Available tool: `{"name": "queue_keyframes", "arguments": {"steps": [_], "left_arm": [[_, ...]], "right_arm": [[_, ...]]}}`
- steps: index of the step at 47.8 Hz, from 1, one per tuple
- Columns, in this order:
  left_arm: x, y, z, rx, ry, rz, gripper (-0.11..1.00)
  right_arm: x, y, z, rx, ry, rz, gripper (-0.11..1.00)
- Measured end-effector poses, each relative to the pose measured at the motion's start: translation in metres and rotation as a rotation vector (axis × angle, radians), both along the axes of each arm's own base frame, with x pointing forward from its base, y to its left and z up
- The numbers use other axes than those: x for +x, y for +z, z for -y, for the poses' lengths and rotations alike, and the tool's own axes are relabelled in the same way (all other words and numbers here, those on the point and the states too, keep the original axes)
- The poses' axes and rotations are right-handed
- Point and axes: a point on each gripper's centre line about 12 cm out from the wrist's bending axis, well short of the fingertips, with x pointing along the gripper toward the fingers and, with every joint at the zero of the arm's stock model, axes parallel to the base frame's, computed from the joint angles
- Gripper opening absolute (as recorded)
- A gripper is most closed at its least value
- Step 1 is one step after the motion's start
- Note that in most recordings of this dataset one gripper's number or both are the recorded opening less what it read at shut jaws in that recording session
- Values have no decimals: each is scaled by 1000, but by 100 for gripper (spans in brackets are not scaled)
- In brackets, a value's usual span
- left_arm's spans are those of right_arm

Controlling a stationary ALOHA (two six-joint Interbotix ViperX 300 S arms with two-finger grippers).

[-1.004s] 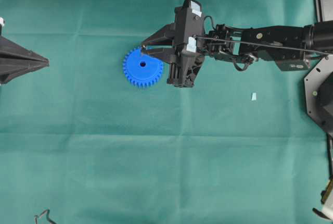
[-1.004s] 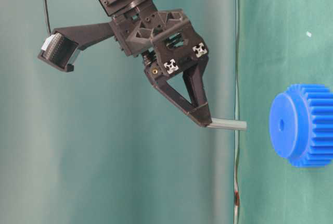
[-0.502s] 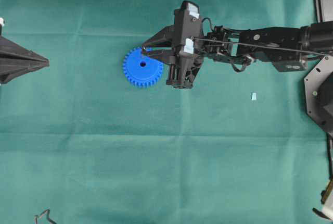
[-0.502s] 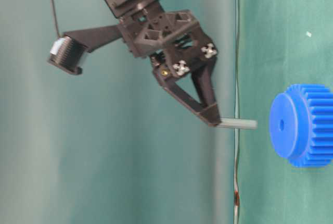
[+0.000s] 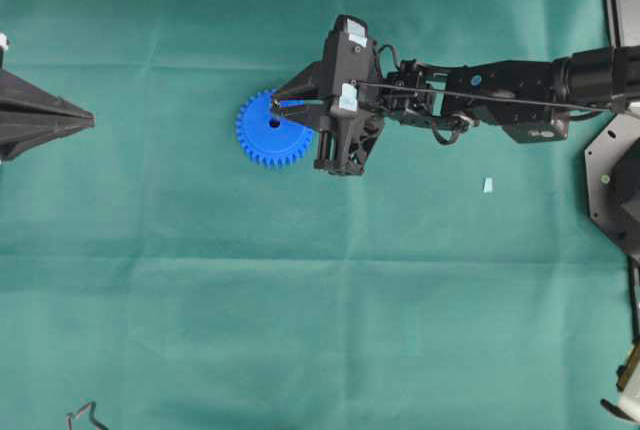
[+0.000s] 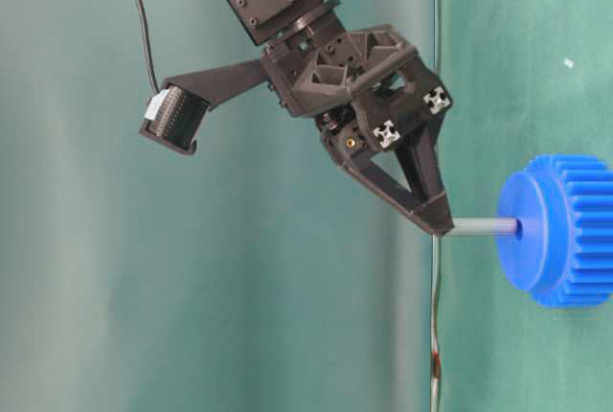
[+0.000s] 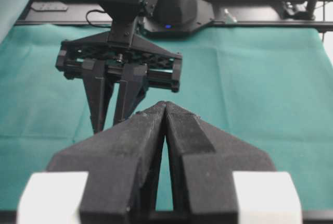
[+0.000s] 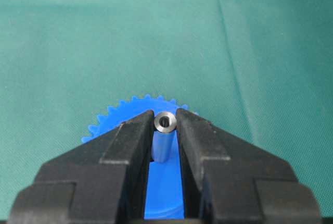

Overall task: Insert the shaft into the center hole of the gear.
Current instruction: 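Lower the shaft with the right gripper into the gear's center hole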

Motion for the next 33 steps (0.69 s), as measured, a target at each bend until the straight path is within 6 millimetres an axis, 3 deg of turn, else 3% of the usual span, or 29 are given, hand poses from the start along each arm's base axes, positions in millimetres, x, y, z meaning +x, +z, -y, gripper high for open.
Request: {"name": "queue_keyframes", "arguments": {"steps": [8, 19, 33], "left_arm": [[0, -1, 0, 0, 0, -3, 0], [0, 0, 0, -1, 0, -2, 0], [0, -1, 0, -1, 0, -5, 0]], "right_arm": [[-1, 5, 1, -1, -1, 11, 18], [-2, 26, -2, -7, 4, 60, 18], [-1, 24, -10, -7, 24, 53, 18]]}}
